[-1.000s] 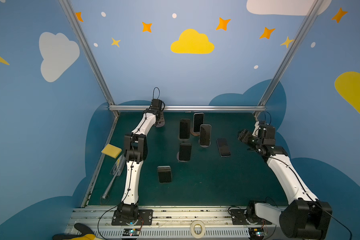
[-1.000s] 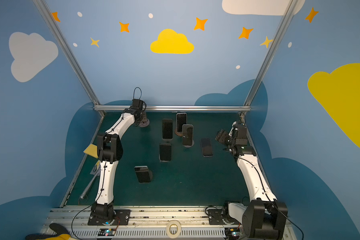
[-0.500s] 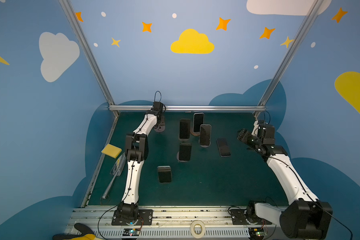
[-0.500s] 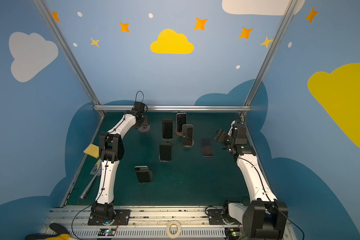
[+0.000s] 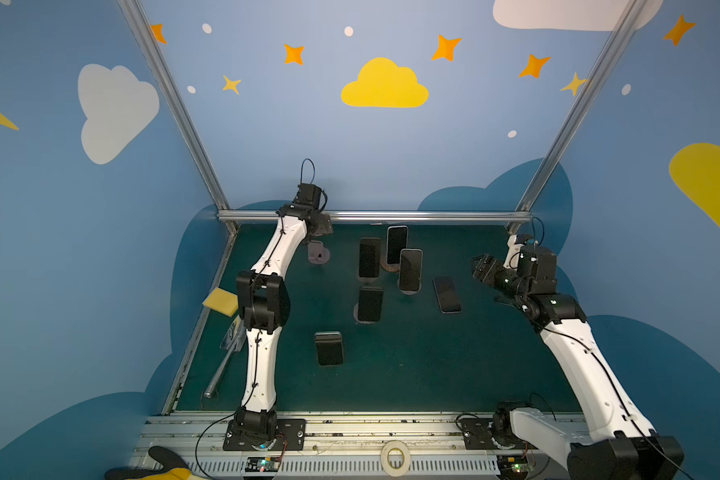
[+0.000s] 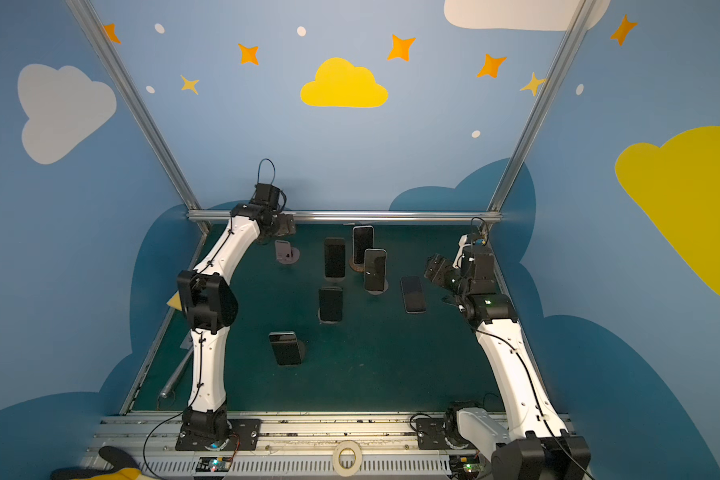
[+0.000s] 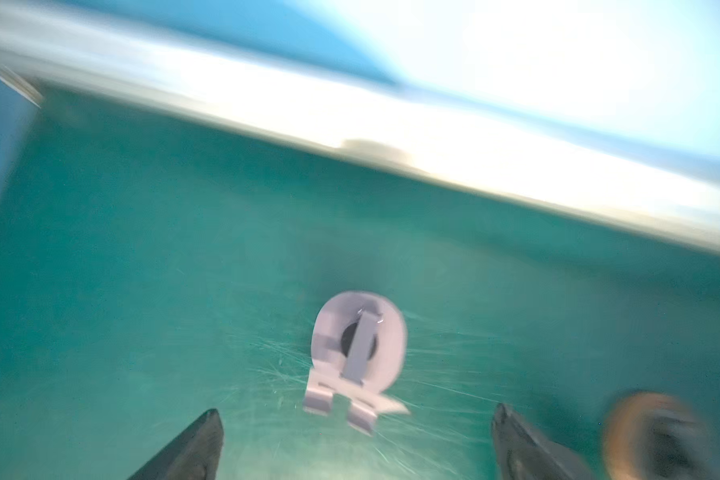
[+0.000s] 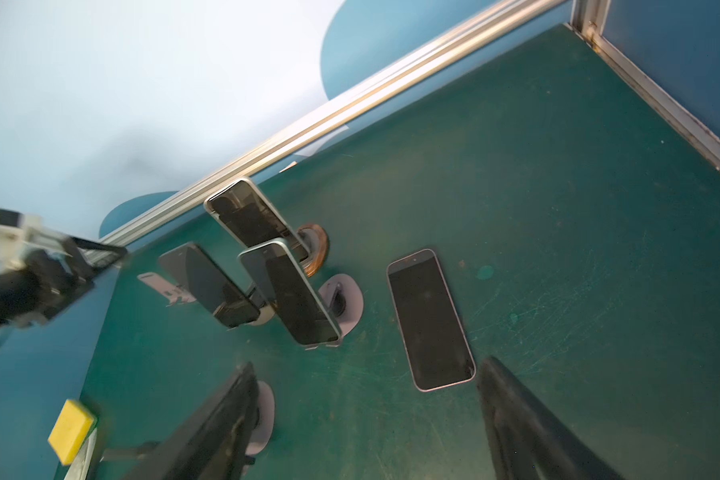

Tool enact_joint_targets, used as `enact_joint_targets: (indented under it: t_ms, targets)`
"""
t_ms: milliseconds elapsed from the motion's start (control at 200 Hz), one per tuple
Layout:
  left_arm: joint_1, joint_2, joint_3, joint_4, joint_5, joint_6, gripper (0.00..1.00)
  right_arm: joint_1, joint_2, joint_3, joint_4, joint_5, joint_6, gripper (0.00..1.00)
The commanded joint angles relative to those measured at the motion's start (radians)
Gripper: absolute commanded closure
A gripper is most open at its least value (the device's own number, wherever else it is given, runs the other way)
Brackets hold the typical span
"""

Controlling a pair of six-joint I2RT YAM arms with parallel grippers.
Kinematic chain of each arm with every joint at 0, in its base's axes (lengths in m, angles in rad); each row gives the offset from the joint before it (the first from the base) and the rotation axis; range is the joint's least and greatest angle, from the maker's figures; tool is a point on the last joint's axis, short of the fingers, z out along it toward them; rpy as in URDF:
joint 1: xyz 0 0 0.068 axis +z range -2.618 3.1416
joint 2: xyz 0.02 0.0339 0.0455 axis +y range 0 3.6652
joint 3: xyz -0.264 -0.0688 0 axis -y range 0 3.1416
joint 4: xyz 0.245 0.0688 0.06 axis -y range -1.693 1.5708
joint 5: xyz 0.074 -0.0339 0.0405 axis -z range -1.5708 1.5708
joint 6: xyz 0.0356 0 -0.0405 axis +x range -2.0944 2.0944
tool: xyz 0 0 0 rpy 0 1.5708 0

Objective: Remove the phone from the phone stand

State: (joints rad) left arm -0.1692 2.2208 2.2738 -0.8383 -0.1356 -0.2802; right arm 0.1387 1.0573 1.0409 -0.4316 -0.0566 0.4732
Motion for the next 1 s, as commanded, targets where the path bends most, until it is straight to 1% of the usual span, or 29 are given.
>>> enact_joint_targets:
  t_ms: [0,90,140,205,260,340,350,441,541,621,646,746,811,886,996]
  targets:
    - [-0.003,-0.152,-0.083,0.004,0.038,-0.043,0.0,0.036,-0.041,0.019,-0.081,0.062,-0.042,0.17]
    - [-0.006,-0.292,-0.222,0.067,0.029,-0.07,0.0,0.057,-0.09,-0.004,-0.112,0.066,-0.04,0.17]
    - [-0.006,-0.38,-0.308,0.116,0.001,-0.123,0.0,0.086,-0.122,-0.016,-0.125,0.082,-0.032,0.16]
    - [-0.004,-0.499,-0.422,0.188,0.002,-0.187,0.0,0.151,-0.16,-0.031,-0.144,0.125,-0.018,0.16]
    - [-0.004,-0.61,-0.547,0.265,-0.001,-0.223,0.0,0.214,-0.192,-0.038,-0.168,0.169,0.007,0.17]
    - [-0.003,-0.774,-0.751,0.415,-0.012,-0.269,0.0,0.34,-0.229,-0.058,-0.18,0.243,0.045,0.17]
    - [-0.003,-0.79,-0.776,0.428,-0.016,-0.274,0.0,0.375,-0.234,-0.059,-0.18,0.252,0.049,0.17]
    - [-0.003,-0.973,-0.986,0.566,-0.067,-0.301,0.0,0.561,-0.255,-0.079,-0.17,0.374,0.061,0.18]
    - [-0.001,-1.144,-1.156,0.674,-0.121,-0.273,0.0,0.738,-0.233,-0.085,-0.132,0.473,0.047,0.17]
    - [-0.001,-1.229,-1.228,0.701,-0.163,-0.218,0.0,0.87,-0.167,-0.046,-0.143,0.558,0.082,0.17]
    - [-0.003,-1.245,-1.24,0.698,-0.183,-0.209,0.0,0.919,-0.14,-0.026,-0.152,0.603,0.102,0.17]
    - [-0.003,-1.29,-1.266,0.665,-0.252,-0.226,0.0,1.13,-0.022,0.041,-0.14,0.797,0.161,0.17]
    - [0.0,-1.314,-1.283,0.669,-0.279,-0.238,0.0,1.243,0.063,0.081,-0.12,0.888,0.2,0.16]
    - [0.003,-1.324,-1.284,0.67,-0.302,-0.23,0.0,1.335,0.168,0.137,-0.103,0.957,0.253,0.15]
    - [0.024,-1.324,-1.284,0.652,-0.314,-0.263,0.0,1.415,0.324,0.226,-0.08,1.026,0.314,0.14]
